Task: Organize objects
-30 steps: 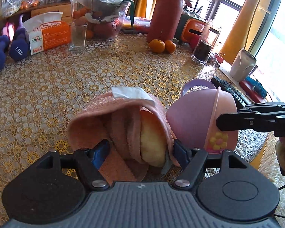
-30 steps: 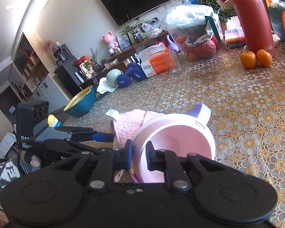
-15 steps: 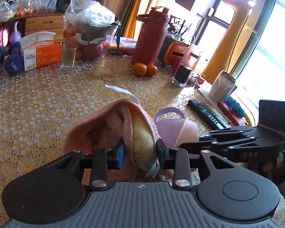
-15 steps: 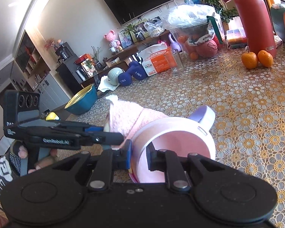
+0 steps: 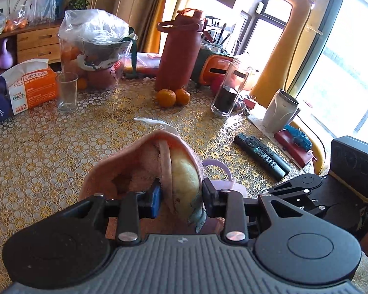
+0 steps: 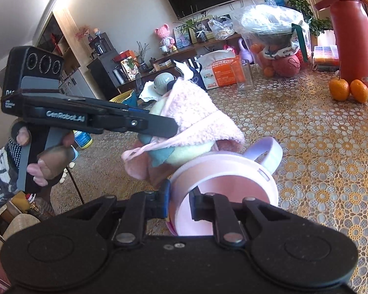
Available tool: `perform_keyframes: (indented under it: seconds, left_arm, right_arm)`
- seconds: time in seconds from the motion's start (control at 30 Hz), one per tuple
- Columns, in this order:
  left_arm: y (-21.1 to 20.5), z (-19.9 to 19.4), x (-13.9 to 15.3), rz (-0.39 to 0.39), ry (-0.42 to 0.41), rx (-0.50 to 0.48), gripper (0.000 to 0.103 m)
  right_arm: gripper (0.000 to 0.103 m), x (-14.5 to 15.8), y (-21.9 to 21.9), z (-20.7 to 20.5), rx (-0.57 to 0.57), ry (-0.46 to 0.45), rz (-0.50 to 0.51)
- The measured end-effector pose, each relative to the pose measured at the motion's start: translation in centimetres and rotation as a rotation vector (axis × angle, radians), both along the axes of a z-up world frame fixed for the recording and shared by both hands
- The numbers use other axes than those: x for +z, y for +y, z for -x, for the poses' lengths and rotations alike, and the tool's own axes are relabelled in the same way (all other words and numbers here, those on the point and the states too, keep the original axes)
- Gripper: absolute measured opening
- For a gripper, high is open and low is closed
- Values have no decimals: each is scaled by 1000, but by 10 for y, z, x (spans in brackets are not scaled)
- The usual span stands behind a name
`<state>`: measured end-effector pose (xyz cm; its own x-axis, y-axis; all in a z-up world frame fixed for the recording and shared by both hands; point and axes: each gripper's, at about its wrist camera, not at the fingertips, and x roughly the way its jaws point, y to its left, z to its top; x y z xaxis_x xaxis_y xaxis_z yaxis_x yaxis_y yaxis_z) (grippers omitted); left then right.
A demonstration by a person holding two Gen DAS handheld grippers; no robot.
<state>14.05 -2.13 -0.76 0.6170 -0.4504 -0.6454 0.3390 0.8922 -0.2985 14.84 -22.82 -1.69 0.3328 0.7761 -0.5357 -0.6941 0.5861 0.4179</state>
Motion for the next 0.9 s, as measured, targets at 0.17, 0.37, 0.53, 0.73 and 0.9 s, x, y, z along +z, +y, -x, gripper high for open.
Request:
perform_keyframes:
  seconds: [0.17, 0.37, 0.53, 0.73, 0.9]
  left_arm:
    - [8, -8, -27, -60, 71, 51, 33]
    - [27, 16, -26, 15, 73, 76, 33]
    - [34, 39, -3, 112, 34, 60, 33]
    - [21, 41, -2, 140, 30, 34, 33]
    - [27, 28, -16, 155, 69, 78, 33]
  right_arm:
    - [15, 0, 0, 0, 5, 3, -6]
    - [15, 2, 2, 1, 3, -9, 10]
    - [15, 3, 6, 0, 7, -11, 23]
    - [16, 6, 13, 0, 23, -26, 54]
    - [16, 8, 12, -5, 21, -33, 73]
